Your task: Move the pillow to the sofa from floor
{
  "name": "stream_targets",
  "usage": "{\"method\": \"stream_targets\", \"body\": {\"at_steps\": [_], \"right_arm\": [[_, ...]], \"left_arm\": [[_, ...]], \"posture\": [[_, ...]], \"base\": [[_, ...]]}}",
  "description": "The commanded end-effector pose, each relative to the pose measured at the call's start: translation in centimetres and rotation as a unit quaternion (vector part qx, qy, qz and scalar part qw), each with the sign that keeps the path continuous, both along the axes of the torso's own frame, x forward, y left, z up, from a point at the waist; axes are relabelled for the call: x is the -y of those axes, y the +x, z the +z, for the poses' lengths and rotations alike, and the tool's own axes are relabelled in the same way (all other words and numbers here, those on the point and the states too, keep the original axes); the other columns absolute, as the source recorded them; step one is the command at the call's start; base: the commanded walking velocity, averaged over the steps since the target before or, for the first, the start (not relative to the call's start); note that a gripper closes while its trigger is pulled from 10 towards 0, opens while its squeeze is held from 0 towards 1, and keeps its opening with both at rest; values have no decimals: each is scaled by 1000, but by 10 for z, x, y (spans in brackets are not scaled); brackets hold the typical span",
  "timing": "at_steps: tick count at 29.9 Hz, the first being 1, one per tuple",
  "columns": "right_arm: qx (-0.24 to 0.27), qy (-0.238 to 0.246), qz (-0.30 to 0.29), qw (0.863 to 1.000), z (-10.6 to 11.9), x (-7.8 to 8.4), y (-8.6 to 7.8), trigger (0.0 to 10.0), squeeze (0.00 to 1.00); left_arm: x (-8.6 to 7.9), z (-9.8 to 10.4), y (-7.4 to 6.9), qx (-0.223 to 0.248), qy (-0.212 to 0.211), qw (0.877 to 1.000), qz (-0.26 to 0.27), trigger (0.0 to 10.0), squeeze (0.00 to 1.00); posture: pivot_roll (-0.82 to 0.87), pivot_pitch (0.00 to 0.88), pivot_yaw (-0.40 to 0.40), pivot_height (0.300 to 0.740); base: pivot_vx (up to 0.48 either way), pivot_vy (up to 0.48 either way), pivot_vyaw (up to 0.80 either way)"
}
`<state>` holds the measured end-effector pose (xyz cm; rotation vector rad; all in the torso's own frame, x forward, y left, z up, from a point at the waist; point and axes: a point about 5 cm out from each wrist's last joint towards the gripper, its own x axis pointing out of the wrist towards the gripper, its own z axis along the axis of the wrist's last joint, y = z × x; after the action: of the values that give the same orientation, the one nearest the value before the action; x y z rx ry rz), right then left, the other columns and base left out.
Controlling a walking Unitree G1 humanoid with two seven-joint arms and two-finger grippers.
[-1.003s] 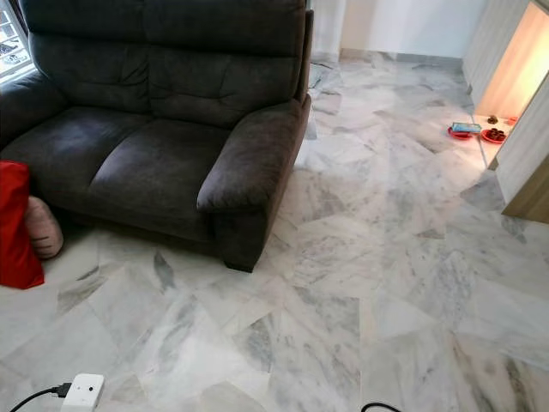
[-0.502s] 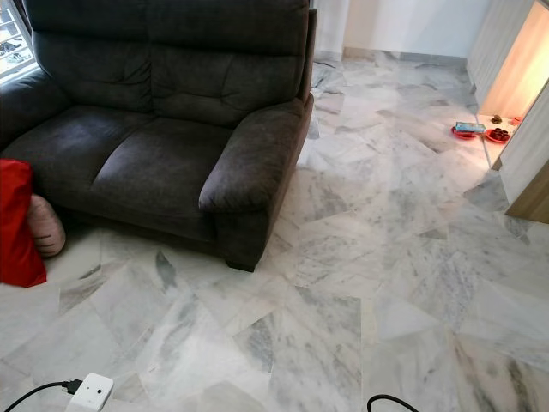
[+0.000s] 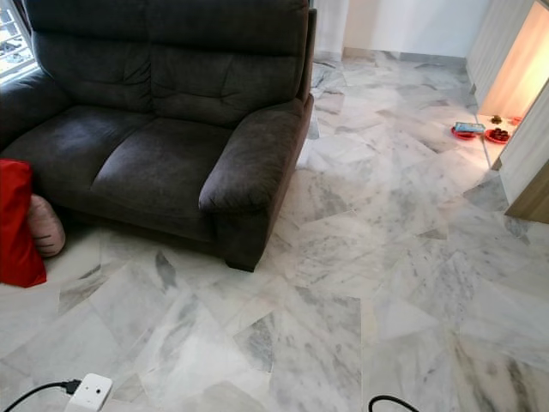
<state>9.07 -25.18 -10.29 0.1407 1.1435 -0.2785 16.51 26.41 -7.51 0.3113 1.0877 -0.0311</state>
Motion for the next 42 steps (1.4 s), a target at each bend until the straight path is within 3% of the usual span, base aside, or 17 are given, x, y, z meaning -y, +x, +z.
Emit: {"method": "stream_targets", "body": {"at_steps": [1, 42], "right_arm": [[2, 2, -9, 1000, 0, 0, -2, 10000, 0], [13, 3, -14, 1000, 0, -2, 1, 10000, 0]], "left_arm": [[-4, -1, -5, -6, 2, 1000, 10, 10000, 0], [-3, 0, -2, 2, -5, 1000, 22, 10000, 0]], "posture": [[-22, 9, 16, 740], [-17, 59, 9, 740]], "base": [[0, 330, 0], [0, 320, 0]]}}
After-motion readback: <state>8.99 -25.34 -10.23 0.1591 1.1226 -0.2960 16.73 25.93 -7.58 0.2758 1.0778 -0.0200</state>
